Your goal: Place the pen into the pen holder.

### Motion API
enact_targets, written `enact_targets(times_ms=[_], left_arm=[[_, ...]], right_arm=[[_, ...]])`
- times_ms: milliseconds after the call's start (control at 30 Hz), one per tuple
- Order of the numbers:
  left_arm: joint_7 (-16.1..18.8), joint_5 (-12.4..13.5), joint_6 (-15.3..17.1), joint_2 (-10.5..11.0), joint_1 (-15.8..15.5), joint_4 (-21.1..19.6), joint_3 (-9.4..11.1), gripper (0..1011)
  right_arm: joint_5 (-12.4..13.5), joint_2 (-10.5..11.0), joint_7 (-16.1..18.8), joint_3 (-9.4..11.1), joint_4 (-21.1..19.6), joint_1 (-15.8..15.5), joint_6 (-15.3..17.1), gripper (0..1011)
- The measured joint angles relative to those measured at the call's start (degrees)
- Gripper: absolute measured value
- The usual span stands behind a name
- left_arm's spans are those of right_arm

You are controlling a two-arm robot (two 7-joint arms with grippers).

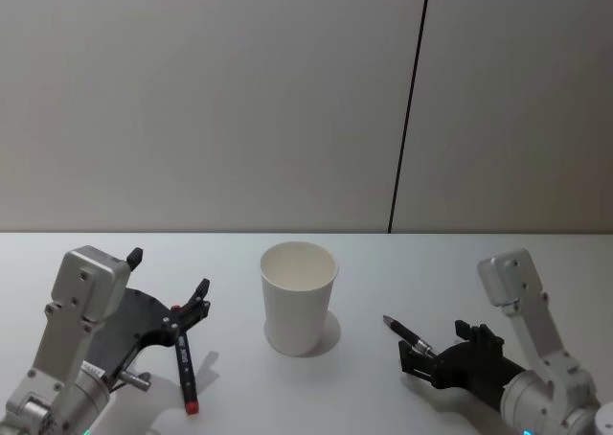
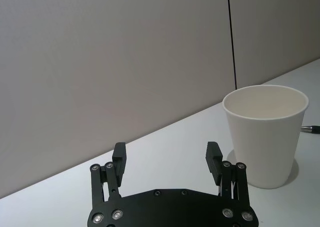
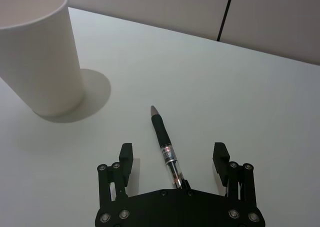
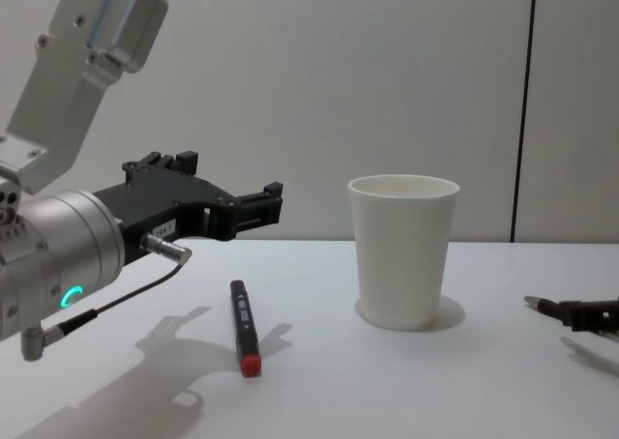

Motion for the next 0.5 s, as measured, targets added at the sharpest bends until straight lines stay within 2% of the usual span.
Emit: enact_targets(times_ms=[500], left_arm=[[0.00, 0.00, 0.00, 0.00, 0.00, 0.00, 0.00, 1002]], right_arm=[[0.73, -1.60, -0.20, 1.18, 0.41, 0.27, 3.53, 1001]])
